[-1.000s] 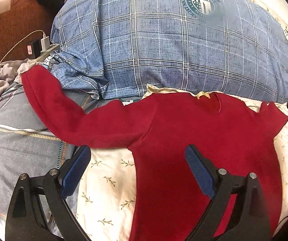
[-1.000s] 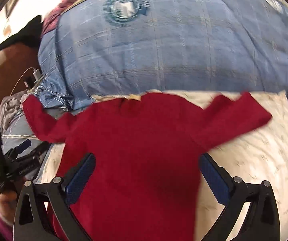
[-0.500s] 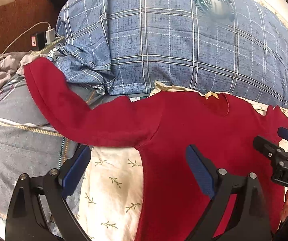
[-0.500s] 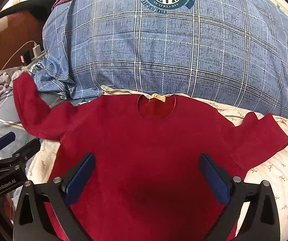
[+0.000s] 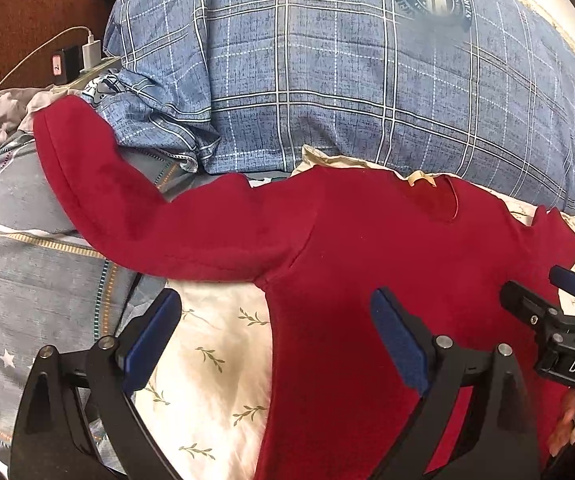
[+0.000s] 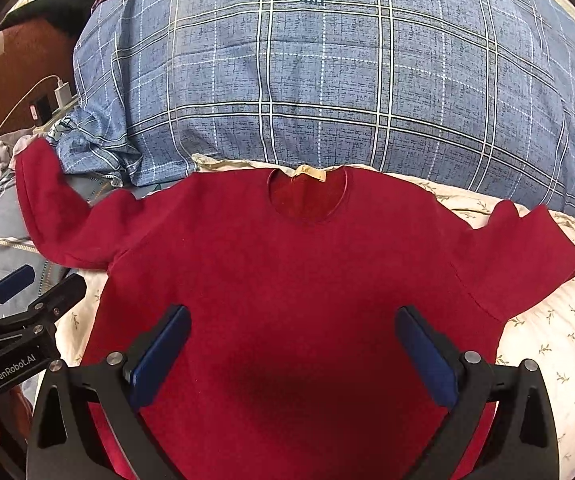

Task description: Fold small clothes

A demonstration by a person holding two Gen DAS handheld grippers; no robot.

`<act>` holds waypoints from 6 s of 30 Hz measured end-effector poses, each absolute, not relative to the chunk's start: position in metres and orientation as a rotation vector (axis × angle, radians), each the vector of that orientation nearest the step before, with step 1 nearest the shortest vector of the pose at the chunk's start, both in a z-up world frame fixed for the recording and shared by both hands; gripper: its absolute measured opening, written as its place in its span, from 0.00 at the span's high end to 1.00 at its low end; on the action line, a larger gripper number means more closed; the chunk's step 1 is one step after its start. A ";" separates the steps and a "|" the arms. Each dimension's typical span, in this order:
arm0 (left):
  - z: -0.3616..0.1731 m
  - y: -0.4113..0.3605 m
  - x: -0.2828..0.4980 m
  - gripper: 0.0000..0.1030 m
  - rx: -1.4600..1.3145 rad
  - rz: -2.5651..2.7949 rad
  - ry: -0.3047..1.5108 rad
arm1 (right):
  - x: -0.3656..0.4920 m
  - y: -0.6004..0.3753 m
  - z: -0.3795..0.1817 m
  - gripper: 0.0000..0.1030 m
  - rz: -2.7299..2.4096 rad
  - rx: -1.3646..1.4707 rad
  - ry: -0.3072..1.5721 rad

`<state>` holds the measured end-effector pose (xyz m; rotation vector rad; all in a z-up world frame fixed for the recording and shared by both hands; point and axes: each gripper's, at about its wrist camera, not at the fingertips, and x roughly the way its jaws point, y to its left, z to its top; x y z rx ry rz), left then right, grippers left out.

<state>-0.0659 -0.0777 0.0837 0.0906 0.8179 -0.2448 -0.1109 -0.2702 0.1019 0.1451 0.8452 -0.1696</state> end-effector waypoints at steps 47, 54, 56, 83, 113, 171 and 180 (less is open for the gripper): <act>0.073 -0.084 -0.055 0.07 0.092 -0.242 0.841 | -0.096 -0.273 0.085 0.03 -0.225 0.155 0.895; 0.071 -0.083 -0.055 0.07 0.094 -0.239 0.842 | -0.095 -0.274 0.082 0.03 -0.242 0.167 0.894; 0.070 -0.083 -0.054 0.07 0.091 -0.238 0.845 | -0.095 -0.274 0.081 0.03 -0.242 0.170 0.899; 0.067 -0.073 -0.042 0.07 0.082 -0.217 0.855 | -0.084 -0.266 0.072 0.03 -0.225 0.155 0.919; 0.122 0.065 0.062 0.07 0.040 0.210 0.707 | -0.076 -0.255 0.064 0.03 -0.166 0.173 0.934; 0.069 -0.052 0.013 0.27 0.112 -0.262 0.884 | -0.040 -0.352 0.013 0.92 -0.109 0.285 0.973; 0.064 -0.048 0.001 0.27 0.054 -0.272 0.871 | -0.082 -0.385 0.072 0.95 -0.279 0.162 0.796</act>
